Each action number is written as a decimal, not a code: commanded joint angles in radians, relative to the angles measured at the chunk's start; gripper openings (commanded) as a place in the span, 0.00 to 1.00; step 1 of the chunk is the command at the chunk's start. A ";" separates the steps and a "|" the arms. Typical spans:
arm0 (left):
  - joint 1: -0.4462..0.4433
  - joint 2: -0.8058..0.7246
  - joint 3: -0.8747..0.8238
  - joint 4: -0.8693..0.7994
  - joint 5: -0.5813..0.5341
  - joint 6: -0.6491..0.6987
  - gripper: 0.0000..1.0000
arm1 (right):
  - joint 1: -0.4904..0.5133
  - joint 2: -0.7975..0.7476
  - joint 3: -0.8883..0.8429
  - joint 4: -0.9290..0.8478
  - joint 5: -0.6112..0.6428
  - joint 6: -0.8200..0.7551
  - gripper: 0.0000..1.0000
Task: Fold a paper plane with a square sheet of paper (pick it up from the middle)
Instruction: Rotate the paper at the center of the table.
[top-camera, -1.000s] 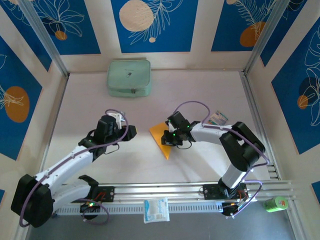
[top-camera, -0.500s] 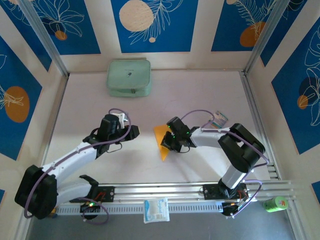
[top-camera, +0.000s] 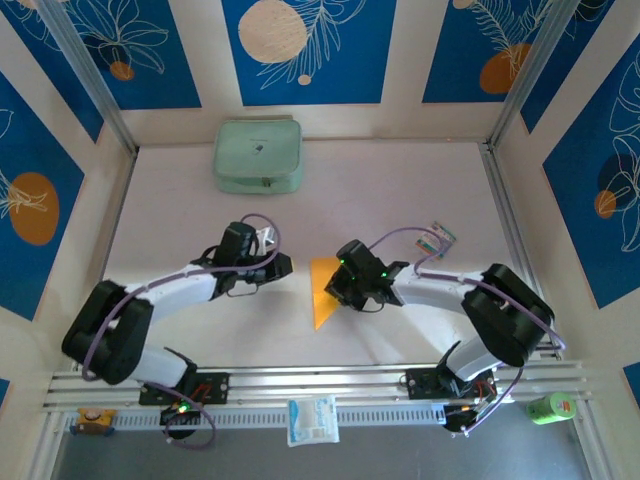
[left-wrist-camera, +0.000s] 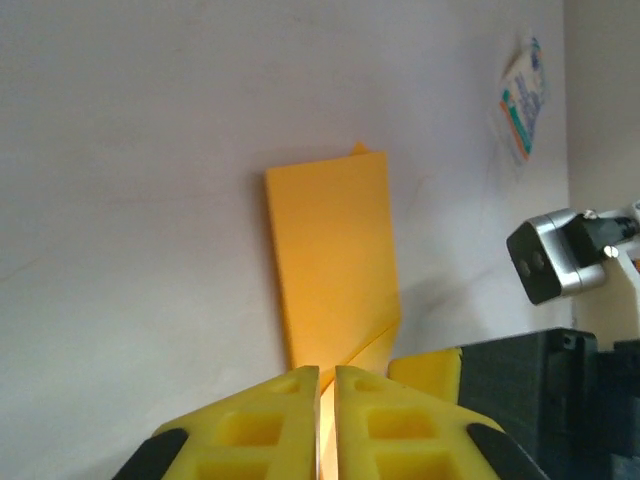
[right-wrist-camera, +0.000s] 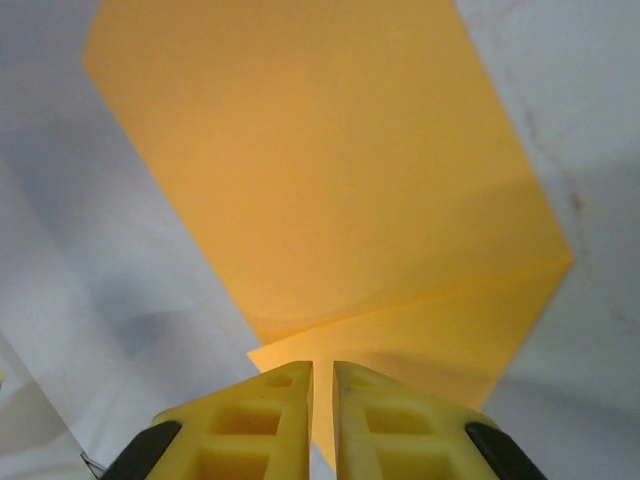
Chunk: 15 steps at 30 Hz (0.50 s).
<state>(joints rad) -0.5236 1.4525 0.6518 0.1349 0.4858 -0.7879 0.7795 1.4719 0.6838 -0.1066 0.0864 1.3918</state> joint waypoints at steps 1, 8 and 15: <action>-0.046 0.088 0.100 0.047 0.131 -0.007 0.10 | -0.038 -0.073 -0.027 -0.112 0.021 -0.119 0.16; -0.088 0.262 0.234 -0.060 0.097 0.004 0.09 | -0.138 -0.149 -0.119 -0.039 -0.090 -0.237 0.17; -0.088 0.382 0.311 -0.080 0.104 0.024 0.08 | -0.202 -0.142 -0.150 0.035 -0.196 -0.290 0.20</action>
<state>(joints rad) -0.6128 1.8015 0.9287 0.0860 0.5690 -0.7837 0.5941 1.3361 0.5404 -0.1143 -0.0326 1.1522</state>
